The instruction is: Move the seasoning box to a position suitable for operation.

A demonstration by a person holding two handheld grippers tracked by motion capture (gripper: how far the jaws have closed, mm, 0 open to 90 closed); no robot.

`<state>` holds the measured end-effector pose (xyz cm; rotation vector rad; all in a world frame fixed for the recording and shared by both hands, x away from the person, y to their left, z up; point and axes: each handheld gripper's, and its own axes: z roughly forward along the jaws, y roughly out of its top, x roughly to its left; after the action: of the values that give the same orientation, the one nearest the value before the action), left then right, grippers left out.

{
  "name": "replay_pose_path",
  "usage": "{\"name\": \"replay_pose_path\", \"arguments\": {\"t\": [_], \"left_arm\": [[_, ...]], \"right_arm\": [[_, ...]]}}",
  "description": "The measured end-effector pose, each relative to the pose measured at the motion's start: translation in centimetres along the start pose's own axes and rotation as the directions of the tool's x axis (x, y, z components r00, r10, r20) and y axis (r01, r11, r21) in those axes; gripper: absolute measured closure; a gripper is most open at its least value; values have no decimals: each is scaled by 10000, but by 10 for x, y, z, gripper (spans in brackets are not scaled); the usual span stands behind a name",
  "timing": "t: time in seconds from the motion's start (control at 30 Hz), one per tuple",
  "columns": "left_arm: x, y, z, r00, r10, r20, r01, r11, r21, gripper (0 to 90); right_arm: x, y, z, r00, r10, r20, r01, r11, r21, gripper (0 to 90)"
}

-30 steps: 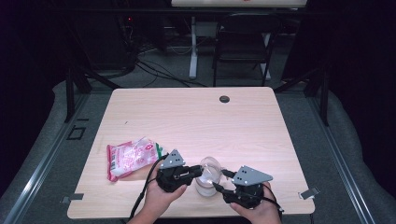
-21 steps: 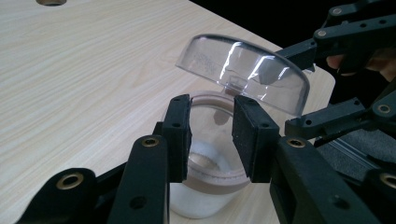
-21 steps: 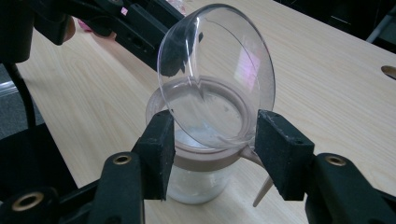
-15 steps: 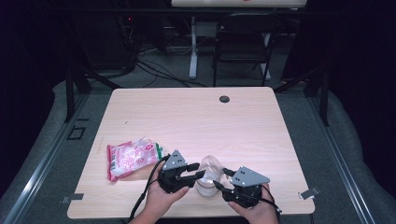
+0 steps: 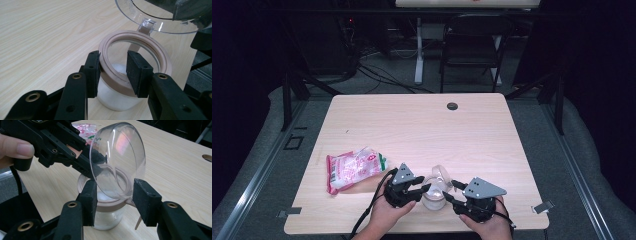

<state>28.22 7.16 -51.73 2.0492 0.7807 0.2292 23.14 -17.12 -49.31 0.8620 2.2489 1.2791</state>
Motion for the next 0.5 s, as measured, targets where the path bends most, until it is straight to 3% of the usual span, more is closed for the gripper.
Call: {"name": "replay_pose_path", "arguments": {"t": [0.5], "left_arm": [[1, -1, -1, 10000, 9, 15, -9, 10000, -72, 665]], "right_arm": [[-21, -11, -2, 9950, 1001, -54, -1000, 9950, 33, 605]]}}
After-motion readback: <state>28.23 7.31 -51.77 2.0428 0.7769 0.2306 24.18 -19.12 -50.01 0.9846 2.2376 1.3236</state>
